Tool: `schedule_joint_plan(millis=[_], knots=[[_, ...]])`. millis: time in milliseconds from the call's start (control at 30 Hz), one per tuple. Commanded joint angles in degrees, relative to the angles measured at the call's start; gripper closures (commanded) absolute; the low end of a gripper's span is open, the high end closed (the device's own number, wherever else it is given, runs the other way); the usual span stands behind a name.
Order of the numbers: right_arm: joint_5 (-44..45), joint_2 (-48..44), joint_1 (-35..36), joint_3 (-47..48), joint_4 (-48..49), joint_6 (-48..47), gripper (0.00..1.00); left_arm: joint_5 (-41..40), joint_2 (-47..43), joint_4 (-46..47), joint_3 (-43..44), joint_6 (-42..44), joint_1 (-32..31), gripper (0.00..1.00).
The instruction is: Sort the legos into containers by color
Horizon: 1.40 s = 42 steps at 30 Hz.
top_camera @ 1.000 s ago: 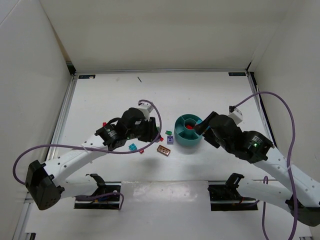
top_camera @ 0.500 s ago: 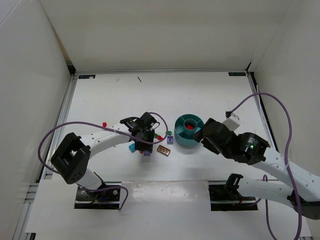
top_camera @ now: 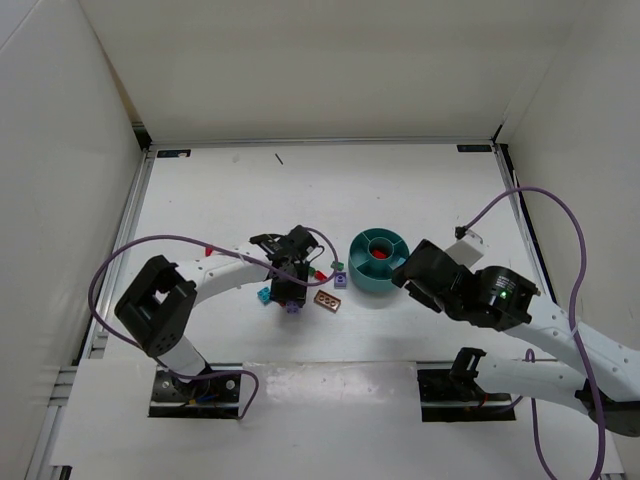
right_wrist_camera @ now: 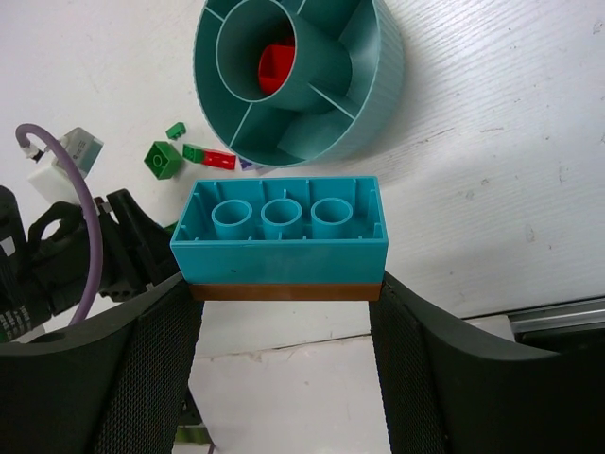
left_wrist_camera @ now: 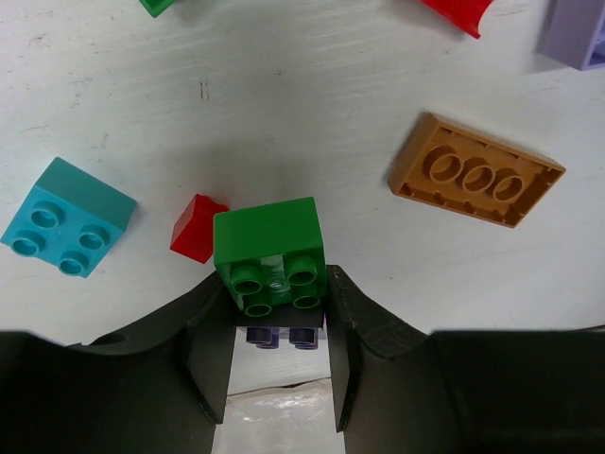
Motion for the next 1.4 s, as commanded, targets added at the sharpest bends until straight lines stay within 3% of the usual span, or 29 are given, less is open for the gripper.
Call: schedule_joint_plan(millis=[0, 200, 900, 1033, 1133, 1267, 1367], knots=[[2.95, -0.25, 0.62, 0.84, -2.32, 2.28, 0.69, -0.88, -0.47, 1.63, 2.07, -0.38, -0.51, 0.51], [3.66, -0.25, 1.32, 1.02, -3.29, 3.42, 0.69, -1.32, 0.15, 1.37, 2.68, -0.03, -0.60, 0.33], [3.92, -0.07, 1.50, 0.58, -3.64, 4.30, 0.69, 0.35, 2.69, 3.65, 0.66, -0.99, -2.45, 0.33], [4.01, -0.77, 1.33, 0.67, -4.34, 4.74, 0.69, 0.27, 4.10, 3.56, 1.28, -0.82, -2.36, 0.47], [4.18, -1.13, 1.15, 0.58, -4.96, 4.83, 0.69, 0.18, 4.27, 3.12, 0.93, -0.91, -2.71, 0.47], [4.27, -1.48, 0.80, 0.23, -4.79, 4.83, 0.69, -0.17, 3.93, 2.51, 0.31, -1.52, -2.89, 0.66], [4.36, -1.74, 0.97, -0.04, -4.70, 4.92, 0.69, -0.96, 1.65, 1.72, 1.54, -1.00, -2.80, 0.71]])
